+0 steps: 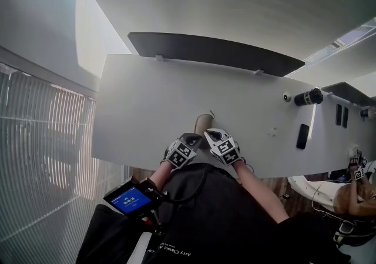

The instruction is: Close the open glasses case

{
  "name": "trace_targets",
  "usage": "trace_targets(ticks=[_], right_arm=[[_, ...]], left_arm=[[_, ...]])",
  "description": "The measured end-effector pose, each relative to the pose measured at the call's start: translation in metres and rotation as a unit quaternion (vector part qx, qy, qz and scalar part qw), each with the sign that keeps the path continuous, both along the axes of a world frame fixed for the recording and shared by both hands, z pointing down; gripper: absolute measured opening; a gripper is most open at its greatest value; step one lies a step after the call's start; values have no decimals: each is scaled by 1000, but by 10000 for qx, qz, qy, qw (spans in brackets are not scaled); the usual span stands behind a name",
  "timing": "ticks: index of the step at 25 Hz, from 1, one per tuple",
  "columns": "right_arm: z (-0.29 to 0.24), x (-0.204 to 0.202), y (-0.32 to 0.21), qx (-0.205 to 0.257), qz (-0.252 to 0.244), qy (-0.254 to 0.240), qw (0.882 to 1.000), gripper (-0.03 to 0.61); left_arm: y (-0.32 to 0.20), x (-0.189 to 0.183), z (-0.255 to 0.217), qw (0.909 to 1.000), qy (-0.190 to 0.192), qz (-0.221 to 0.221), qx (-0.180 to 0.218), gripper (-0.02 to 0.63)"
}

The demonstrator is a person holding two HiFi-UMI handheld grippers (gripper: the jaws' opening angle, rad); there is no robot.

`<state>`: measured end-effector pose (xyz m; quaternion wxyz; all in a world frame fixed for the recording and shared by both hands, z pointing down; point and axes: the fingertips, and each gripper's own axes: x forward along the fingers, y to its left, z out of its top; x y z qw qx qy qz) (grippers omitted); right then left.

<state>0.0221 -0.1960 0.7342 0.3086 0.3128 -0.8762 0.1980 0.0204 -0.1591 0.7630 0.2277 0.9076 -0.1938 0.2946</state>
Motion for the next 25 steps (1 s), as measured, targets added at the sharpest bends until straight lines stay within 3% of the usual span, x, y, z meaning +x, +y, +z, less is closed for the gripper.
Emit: trace_targets(ticks=[7,10,16,20,25], right_arm=[[-4,3,7,22,-316,228,9992,-2],[-35,15,2,337,189,-337,9987,-2],[-112,39,6,1123,1042,-1258,9802,-2],[-134,42,11,1499,919,-1228,9767,-2],[-147,40,14,1523,963,-1087,9776,-2]], left_arm=[[-4,-6,-15,9998,121,-93,107,8],[-14,-10,-46,9971,556,-387,355,8],[-18,-17,-106,9871,1119,-480,1037,8],[-18,-15,-131,9823,1204,-407,1377,8],[-9,-11,-135,9823,1137,-288,1463,8]])
